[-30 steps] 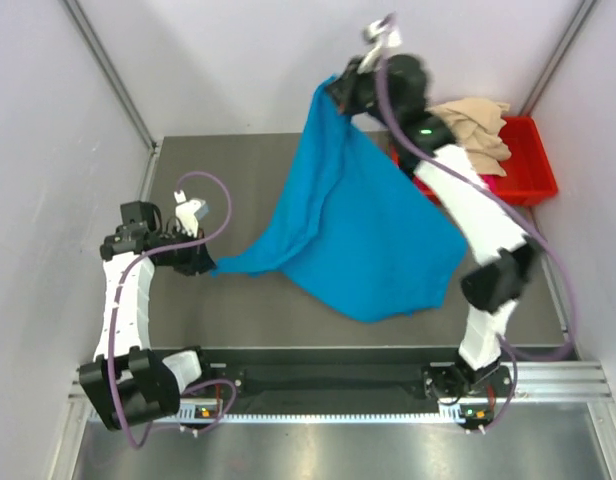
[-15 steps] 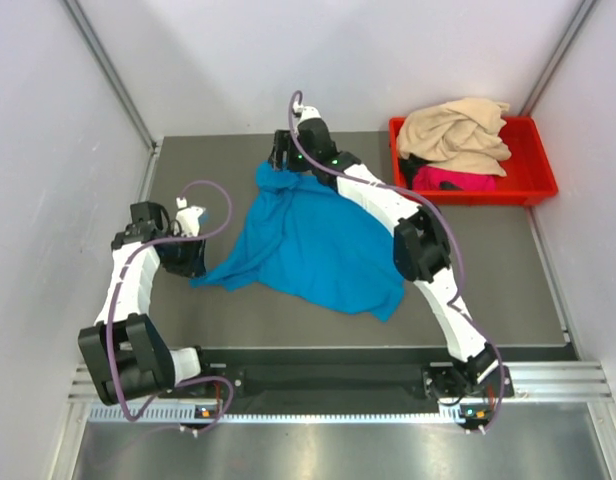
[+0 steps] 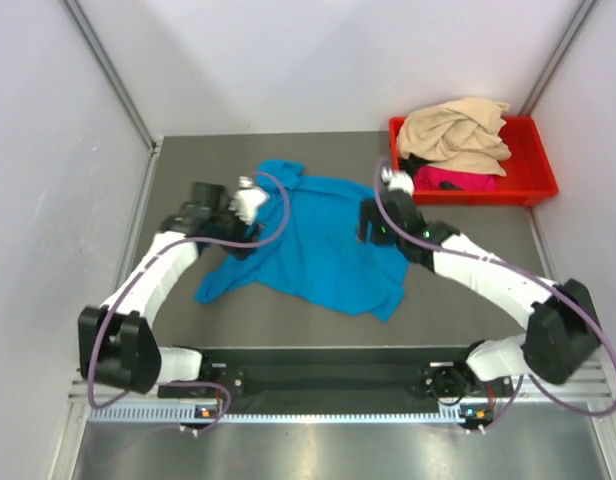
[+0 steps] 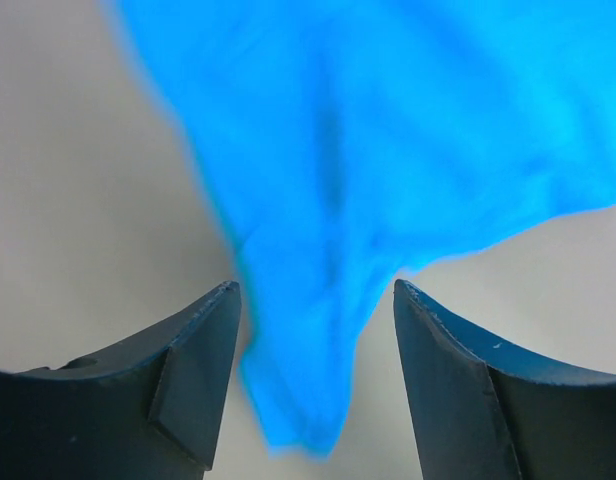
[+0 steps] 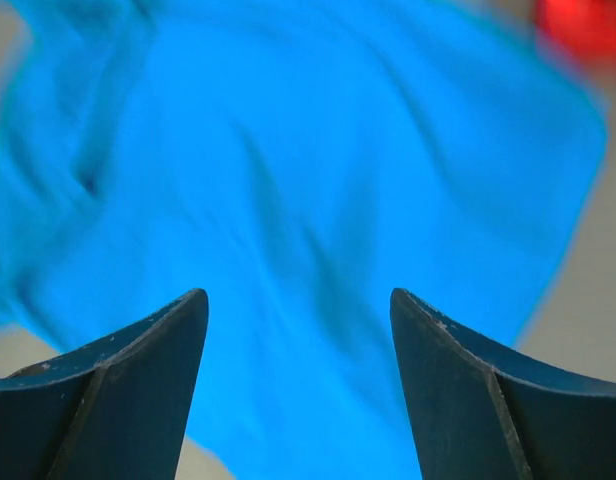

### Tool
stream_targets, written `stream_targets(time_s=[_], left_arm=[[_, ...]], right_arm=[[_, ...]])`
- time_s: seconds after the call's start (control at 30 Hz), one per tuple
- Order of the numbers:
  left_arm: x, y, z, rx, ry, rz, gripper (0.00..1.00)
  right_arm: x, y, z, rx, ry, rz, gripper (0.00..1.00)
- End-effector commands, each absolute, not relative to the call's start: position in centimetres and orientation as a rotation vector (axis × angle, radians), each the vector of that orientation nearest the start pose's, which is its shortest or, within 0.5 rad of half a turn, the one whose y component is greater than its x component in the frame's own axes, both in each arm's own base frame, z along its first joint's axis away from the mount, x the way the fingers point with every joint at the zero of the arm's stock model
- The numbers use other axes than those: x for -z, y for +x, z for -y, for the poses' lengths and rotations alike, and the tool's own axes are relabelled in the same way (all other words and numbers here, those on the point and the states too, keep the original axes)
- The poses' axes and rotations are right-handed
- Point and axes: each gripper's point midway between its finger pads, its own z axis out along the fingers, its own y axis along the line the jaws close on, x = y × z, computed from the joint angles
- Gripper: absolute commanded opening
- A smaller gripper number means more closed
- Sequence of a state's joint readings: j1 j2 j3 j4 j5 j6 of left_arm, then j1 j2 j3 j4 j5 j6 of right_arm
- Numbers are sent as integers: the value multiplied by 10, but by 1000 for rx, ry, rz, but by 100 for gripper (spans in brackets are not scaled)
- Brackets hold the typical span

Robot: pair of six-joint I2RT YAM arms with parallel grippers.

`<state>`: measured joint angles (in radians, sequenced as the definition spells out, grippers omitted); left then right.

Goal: Fold and stack the t-shirts
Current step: Flatten the tshirt out

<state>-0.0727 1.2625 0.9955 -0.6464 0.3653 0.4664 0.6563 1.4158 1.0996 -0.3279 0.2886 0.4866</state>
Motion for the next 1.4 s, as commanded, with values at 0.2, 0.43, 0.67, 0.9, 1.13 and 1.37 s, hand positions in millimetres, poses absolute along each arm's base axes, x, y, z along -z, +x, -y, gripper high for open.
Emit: stream_targets(time_s=[0.2,0.43,0.67,0.9,1.13,1.37], left_arm=[[-95,379,152,35,987,-2272,63],[-61,401,157,-13,960,-2326,54],[-44,396,154,-12,944,-2391,9],[-87,400,110,39,704,-2409,0],[-125,383,-33,13,324,-2427,0],[-107,369,-127,-58,113,-2460,0]], right_arm=[[-56,206,-179,-326,184,-2544,70],[-34,164,-181,-360,212,-2651,70],[-9,150,-188,-406,210,-2709,66],[-11,167,-178,-292,202,-2648,0],[-40,178,-153,-283,237,-2556,0],[-57,218,-165,-337,115,-2471,0]])
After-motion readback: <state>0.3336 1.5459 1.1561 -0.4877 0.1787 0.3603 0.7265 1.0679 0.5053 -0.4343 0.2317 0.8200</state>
